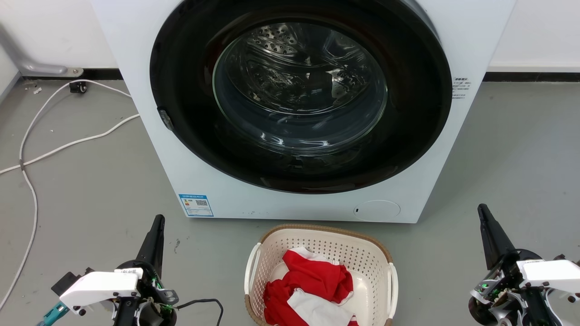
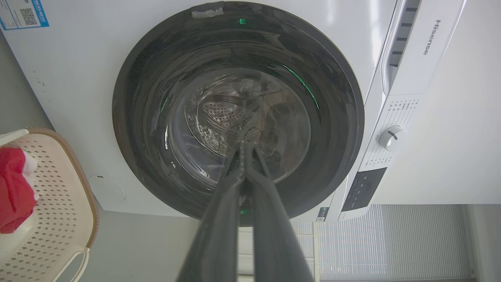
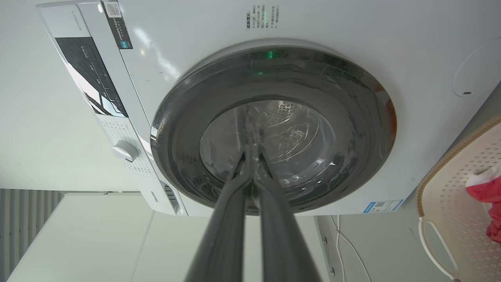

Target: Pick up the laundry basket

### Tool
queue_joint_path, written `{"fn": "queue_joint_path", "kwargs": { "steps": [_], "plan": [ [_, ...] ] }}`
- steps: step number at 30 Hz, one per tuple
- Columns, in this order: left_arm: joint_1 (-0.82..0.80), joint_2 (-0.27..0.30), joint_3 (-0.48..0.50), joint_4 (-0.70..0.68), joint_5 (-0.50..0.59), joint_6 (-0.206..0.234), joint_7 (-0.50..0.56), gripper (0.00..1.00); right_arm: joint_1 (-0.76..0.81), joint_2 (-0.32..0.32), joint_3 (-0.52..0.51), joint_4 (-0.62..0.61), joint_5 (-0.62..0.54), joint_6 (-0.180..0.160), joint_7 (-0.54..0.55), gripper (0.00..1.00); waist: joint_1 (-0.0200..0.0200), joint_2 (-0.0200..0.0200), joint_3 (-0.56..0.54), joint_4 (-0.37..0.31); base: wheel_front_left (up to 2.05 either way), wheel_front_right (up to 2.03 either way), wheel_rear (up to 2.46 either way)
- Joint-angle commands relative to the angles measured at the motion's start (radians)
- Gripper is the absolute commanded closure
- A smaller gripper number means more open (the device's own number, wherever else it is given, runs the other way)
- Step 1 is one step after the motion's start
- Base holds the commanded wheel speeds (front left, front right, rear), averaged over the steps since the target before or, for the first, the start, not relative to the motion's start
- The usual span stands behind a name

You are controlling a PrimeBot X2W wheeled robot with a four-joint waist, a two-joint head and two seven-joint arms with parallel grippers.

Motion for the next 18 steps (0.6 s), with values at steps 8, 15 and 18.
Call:
{"fn": "queue_joint_path", "kwargs": {
  "steps": [8,15,18],
  "plan": [
    [-0.008,-0.001,0.001,0.0,-0.002,-0.003,0.0,1.0,-0.012,-0.003,0.001,0.0,0.004,0.0,0.002,1.0,0.0,-0.0001,0.0,0.0,0.0,0.0,0.0],
    [-0.008,-0.001,0.001,0.0,-0.002,-0.003,0.0,1.0,-0.012,-0.003,0.001,0.0,0.004,0.0,0.002,1.0,0.0,-0.0001,0.0,0.0,0.0,0.0,0.0],
    [-0.008,-0.001,0.001,0.0,-0.002,-0.003,0.0,1.0,-0.012,-0.003,0.001,0.0,0.004,0.0,0.002,1.0,0.0,-0.0001,0.0,0.0,0.0,0.0,0.0]
  ]
}}
